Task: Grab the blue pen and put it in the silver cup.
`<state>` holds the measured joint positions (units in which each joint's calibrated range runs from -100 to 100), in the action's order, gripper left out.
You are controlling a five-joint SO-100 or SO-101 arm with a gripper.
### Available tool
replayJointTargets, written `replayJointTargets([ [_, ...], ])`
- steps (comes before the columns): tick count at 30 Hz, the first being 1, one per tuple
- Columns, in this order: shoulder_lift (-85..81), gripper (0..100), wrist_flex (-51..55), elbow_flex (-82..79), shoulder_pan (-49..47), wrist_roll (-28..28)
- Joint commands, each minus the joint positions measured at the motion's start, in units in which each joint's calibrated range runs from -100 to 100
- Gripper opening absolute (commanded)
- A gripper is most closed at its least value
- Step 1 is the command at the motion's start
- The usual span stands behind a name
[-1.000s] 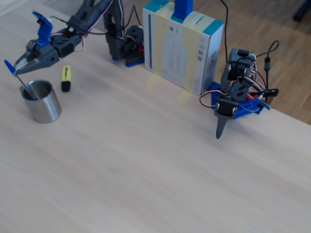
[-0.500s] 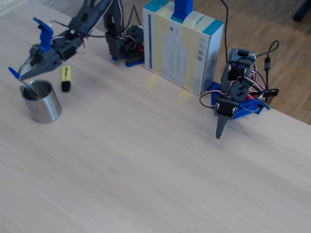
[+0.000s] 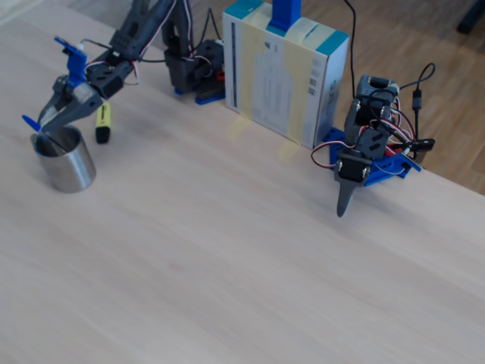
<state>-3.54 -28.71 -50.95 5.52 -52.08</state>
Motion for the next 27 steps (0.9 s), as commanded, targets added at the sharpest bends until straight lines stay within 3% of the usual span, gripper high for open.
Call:
replayJointTargets([
  [1,-0.3,2,-0.4,-0.3,0.9,0.4],
  [27,-0.5,2,0.0,-3.6,0.5,0.4],
])
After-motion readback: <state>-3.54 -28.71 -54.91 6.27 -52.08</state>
